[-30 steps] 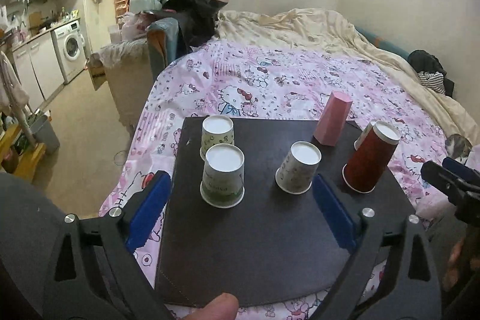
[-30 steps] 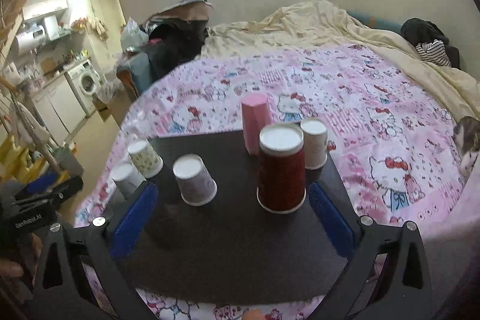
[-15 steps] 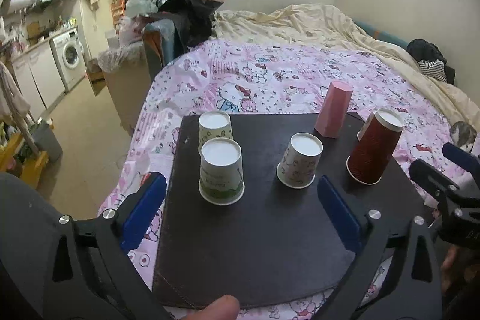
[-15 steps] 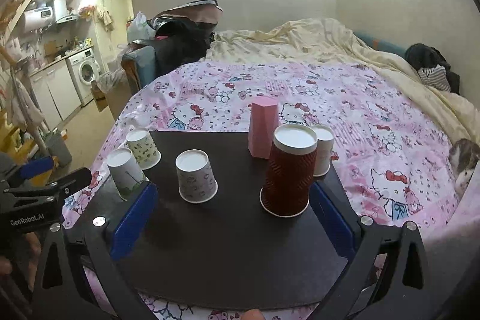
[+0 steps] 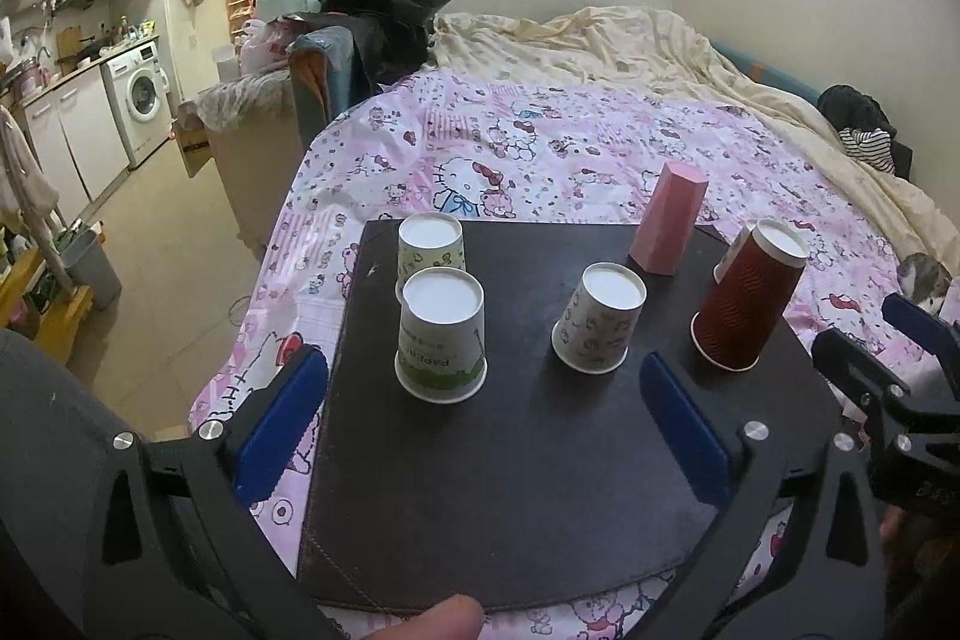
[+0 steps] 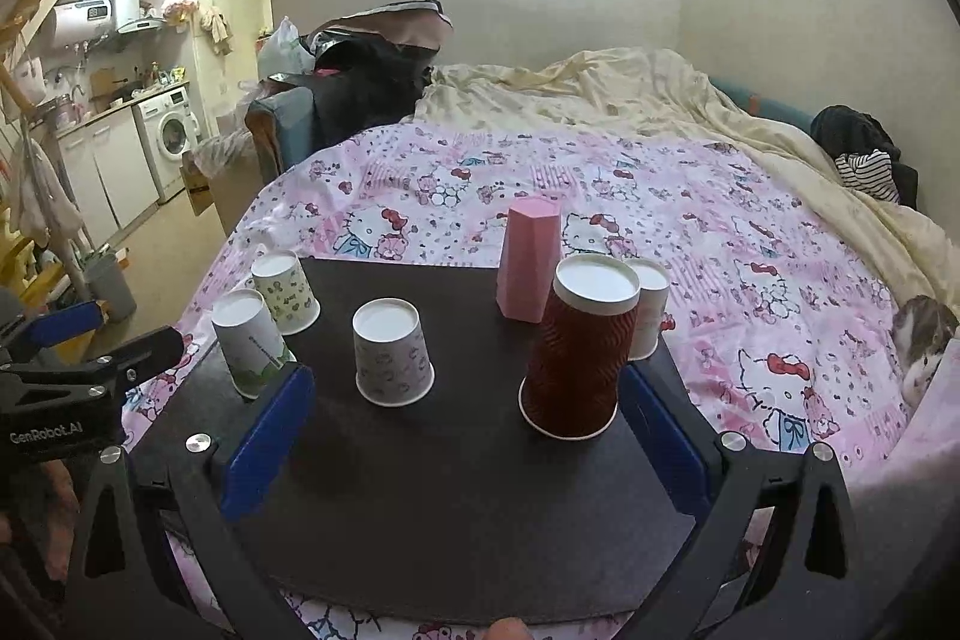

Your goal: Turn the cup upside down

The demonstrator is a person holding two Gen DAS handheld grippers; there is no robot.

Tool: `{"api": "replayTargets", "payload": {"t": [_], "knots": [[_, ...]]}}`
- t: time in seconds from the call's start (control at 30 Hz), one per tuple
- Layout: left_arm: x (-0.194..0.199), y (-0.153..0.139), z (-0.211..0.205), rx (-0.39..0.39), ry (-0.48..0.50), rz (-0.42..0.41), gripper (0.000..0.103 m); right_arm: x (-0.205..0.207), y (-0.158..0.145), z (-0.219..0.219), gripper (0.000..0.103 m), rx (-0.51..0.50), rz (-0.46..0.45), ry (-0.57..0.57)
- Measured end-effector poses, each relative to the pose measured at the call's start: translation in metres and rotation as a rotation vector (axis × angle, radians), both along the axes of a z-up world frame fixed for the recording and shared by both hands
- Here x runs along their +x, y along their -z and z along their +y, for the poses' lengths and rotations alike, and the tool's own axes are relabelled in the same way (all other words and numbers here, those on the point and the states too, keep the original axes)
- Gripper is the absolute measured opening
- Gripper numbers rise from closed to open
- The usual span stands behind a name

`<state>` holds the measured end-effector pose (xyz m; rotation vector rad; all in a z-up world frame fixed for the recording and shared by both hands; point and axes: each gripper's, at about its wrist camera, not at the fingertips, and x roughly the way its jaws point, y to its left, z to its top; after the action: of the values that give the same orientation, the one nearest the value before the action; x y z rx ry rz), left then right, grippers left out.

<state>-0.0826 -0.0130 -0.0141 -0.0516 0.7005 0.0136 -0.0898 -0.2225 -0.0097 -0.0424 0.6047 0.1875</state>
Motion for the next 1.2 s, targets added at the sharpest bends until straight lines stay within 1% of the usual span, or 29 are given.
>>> {"api": "replayTargets", "payload": {"t": [0.33,0.77,0.97,1.2], "knots": [[-0.002,-0.0019,0.0018,-0.007,-0.002,-0.017,0.103,0.003,0.0015,0.0013,0.103,0.003,0.011,0.006],[-0.0014,-0.0028,0.0061,-0.013,-0.005,-0.016,0.103,0.0026,0.002,0.0002,0.103,0.005,0.007,0.012],[-0.0002,-0.0041,0.0066,-0.016,-0.01,-0.019,0.103,0.0023,0.001,-0.0037,0.103,0.031,-0.001,0.007],[-0.0002,-0.0042,0.0054,-0.009,-0.003,-0.024,0.103,0.0032,0.0007,-0.0044,0.103,0.037,0.002,0.013]]}}
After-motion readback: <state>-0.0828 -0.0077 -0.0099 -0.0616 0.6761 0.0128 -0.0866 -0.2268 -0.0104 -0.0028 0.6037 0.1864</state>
